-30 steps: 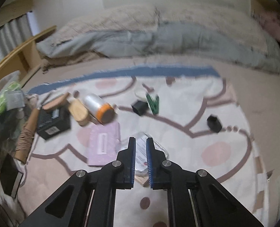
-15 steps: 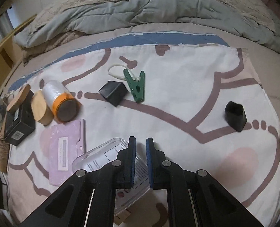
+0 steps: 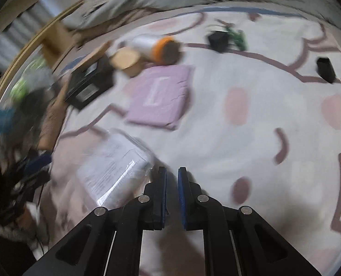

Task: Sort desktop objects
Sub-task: 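Move the right tool toward the wooden matchbox while the left tool approaches the clear square case, then center the right tool over the matchbox while the left tool lowers toward the clear case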

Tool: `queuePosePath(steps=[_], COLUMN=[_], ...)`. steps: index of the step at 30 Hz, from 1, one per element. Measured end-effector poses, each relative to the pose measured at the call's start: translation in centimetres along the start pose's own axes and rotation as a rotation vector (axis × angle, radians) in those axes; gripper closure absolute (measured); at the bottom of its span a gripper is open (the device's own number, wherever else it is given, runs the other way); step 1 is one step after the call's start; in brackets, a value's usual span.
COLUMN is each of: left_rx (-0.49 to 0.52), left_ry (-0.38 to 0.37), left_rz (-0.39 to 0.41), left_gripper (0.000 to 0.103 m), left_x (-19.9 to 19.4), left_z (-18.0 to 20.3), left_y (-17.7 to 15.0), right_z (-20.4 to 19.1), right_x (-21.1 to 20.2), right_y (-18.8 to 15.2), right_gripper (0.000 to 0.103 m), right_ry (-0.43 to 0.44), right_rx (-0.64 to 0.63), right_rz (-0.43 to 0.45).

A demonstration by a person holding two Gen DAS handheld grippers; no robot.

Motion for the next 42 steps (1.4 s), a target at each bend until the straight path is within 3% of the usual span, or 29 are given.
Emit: queuePosePath(steps=[5, 7, 11, 13, 16, 23, 28, 35, 42], left_rx=[0.002, -0.012, -0.032, -0.044, -0.057, -0.036, -0.028, -0.028, 0.137], left_ry=[-0.018, -0.019, -0.013, -0.021, -0.040, -0.060, -0.059, -0.046, 0.004], left_rz=[-0.032, -0.054, -0.074, -0.079, -0.080, -0.077, -0.072, -0.100, -0.153], left_gripper=[0.065, 0.050, 0.036, 0.022, 0.009, 0.008, 0.008, 0.008, 0.008], left_x=[0.5, 0.9, 1.2, 1.3, 1.3, 1.1, 0.8, 0.7, 0.9], left_z=[0.3, 0.2, -0.1, -0.3, -0.4, 0.1, -0.2, -1.4, -0.2], left_y=[-0.7, -1.1, -1.7, -1.8, -1.9, -2.0, -2.1, -2.8, -4.0], right_z=[0.0, 0.1, -1.1, -1.9, -3.1, -6.6, -9.5, -9.6, -10.4], right_x=[-1.6, -1.0, 0.2, 0.4, 0.4, 1.9, 1.9, 1.5, 2.0], right_y=[1.1, 1.6, 1.1, 1.1, 1.2, 0.3, -1.1, -0.7, -2.2], right_gripper=[0.092, 0.092, 0.092, 0.092, 0.092, 0.092, 0.092, 0.092, 0.092], right_ry=[-0.019, -0.035, -0.041, -0.051, -0.039, 0.007, 0.111, 0.095, 0.086], right_rx=[0.006, -0.003, -0.063, -0.106, -0.153, -0.259, -0.332, -0.343, -0.436], right_rz=[0.062, 0.058, 0.030, 0.029, 0.035, 0.003, -0.050, -0.029, -0.064])
Point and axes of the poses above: each gripper's, at about its wrist camera, not at the fingertips, and x roughly the way its jaws point, z to its right, y to its top, the point moved 2 cm from there along x, roughly the way its jaws point, and after that the axes turned 13 degrees about z, right-handed, at the moved point
